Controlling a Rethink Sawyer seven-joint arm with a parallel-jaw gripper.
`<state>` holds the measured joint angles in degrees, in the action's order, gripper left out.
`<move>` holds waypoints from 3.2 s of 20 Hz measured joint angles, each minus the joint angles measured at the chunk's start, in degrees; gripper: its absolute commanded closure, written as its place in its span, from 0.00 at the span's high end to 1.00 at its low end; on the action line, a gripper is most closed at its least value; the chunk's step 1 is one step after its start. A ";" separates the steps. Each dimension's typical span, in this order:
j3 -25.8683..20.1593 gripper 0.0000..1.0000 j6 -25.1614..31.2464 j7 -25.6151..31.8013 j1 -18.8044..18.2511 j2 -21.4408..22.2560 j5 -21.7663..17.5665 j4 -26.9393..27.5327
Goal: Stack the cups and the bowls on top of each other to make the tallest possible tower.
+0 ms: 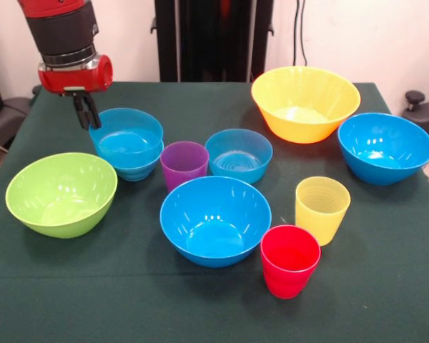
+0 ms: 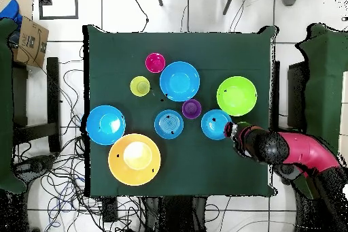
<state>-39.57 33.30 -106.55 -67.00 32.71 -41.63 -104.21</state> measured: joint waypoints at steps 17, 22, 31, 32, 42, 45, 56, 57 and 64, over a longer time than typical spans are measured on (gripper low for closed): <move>0.00 1.00 0.00 0.00 -0.01 -0.02 -4.50 0.00; 0.00 1.00 0.00 0.00 0.00 -0.02 -4.57 0.00; 0.00 1.00 -0.01 0.00 0.00 0.08 -4.63 -0.03; 0.00 1.00 0.00 0.00 0.01 0.21 -4.64 -0.17; 0.01 1.00 -0.01 0.00 0.98 2.10 -4.63 -2.55; 0.06 1.00 -0.01 0.00 2.20 3.28 -4.63 -3.94; 1.22 1.00 -2.04 -0.01 10.05 7.14 -4.35 -8.35; 1.47 1.00 -2.26 -0.01 10.51 7.18 -4.37 -8.38; 4.85 1.00 -6.22 -0.02 14.38 7.16 -4.37 -8.37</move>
<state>-34.72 27.08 -106.58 -52.63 39.87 -46.00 -112.58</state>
